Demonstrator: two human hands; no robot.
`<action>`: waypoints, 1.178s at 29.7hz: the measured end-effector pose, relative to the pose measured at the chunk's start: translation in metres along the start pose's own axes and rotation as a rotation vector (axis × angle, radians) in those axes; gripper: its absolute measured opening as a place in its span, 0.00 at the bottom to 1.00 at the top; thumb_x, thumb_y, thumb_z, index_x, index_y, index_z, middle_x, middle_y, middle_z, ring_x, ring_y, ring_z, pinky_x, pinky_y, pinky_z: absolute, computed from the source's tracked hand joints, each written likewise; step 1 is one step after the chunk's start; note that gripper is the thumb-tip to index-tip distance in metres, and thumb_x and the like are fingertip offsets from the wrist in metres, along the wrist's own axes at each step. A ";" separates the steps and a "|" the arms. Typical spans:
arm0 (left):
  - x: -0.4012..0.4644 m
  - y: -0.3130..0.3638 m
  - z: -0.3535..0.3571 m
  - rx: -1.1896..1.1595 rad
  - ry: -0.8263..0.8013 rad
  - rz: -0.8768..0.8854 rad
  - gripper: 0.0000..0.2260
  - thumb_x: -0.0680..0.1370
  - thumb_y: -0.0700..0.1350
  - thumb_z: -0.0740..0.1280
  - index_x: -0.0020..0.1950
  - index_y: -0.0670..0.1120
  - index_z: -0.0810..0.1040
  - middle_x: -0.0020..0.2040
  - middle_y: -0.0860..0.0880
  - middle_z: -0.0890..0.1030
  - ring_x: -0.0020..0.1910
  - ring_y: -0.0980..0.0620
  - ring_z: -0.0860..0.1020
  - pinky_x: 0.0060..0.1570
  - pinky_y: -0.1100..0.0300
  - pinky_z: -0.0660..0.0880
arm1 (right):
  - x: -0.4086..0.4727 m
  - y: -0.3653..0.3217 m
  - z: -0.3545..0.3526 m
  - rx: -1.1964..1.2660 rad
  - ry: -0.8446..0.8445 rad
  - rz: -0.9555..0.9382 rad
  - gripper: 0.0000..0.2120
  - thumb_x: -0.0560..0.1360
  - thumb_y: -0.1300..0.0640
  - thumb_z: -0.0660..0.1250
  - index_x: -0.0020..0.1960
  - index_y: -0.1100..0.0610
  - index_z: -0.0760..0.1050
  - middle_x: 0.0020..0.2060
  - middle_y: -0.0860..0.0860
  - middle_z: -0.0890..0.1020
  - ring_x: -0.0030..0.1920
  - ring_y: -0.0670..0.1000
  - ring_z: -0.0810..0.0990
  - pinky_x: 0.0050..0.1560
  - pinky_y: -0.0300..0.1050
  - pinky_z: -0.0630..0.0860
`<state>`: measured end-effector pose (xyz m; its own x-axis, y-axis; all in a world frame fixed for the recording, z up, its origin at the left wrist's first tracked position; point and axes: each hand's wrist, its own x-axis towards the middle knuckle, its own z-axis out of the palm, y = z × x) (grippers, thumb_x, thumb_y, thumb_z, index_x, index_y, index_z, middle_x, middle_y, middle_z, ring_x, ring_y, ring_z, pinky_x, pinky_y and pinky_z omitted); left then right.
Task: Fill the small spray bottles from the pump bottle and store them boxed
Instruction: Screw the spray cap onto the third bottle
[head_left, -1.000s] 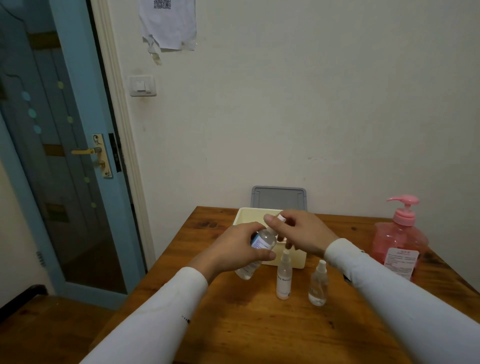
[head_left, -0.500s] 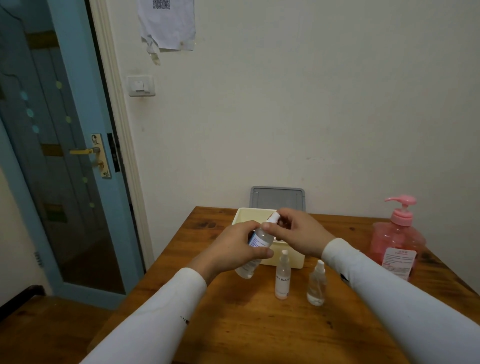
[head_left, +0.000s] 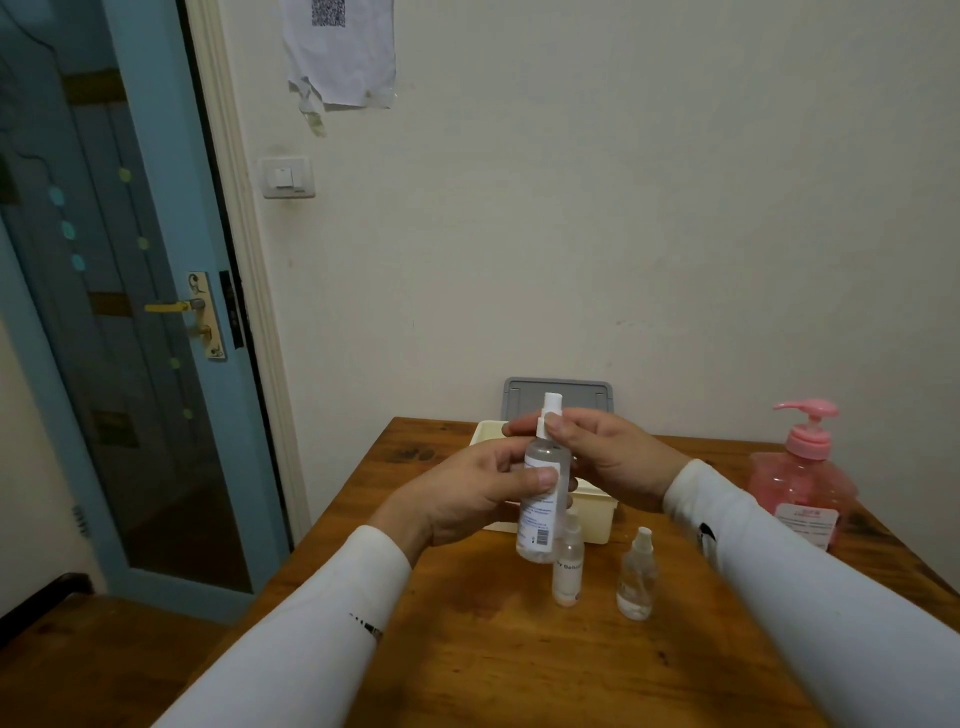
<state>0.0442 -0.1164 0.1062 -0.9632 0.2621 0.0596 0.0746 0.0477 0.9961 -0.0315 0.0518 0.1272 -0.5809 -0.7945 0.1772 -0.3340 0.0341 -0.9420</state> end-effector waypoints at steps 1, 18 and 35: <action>0.000 0.001 0.000 -0.004 -0.006 -0.005 0.15 0.77 0.43 0.66 0.64 0.44 0.74 0.56 0.44 0.82 0.58 0.45 0.80 0.57 0.53 0.77 | 0.001 0.000 0.000 -0.025 0.018 -0.006 0.22 0.76 0.45 0.58 0.62 0.56 0.76 0.54 0.53 0.83 0.56 0.51 0.81 0.57 0.44 0.78; 0.010 -0.011 0.019 0.723 0.469 0.100 0.15 0.79 0.52 0.64 0.65 0.51 0.72 0.54 0.51 0.80 0.52 0.53 0.78 0.52 0.57 0.78 | 0.017 0.023 0.029 -0.293 0.500 -0.007 0.18 0.79 0.43 0.58 0.50 0.55 0.80 0.43 0.52 0.83 0.47 0.52 0.81 0.52 0.52 0.76; 0.018 -0.033 0.010 0.670 0.504 0.051 0.15 0.76 0.55 0.68 0.59 0.51 0.73 0.51 0.51 0.80 0.48 0.52 0.79 0.51 0.50 0.80 | 0.019 0.027 0.034 -0.383 0.478 0.102 0.21 0.78 0.40 0.57 0.52 0.54 0.79 0.44 0.49 0.82 0.46 0.49 0.80 0.50 0.46 0.77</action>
<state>0.0265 -0.1040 0.0740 -0.9426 -0.1752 0.2842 0.1053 0.6517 0.7511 -0.0264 0.0176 0.0953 -0.8624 -0.4197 0.2830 -0.4505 0.3811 -0.8074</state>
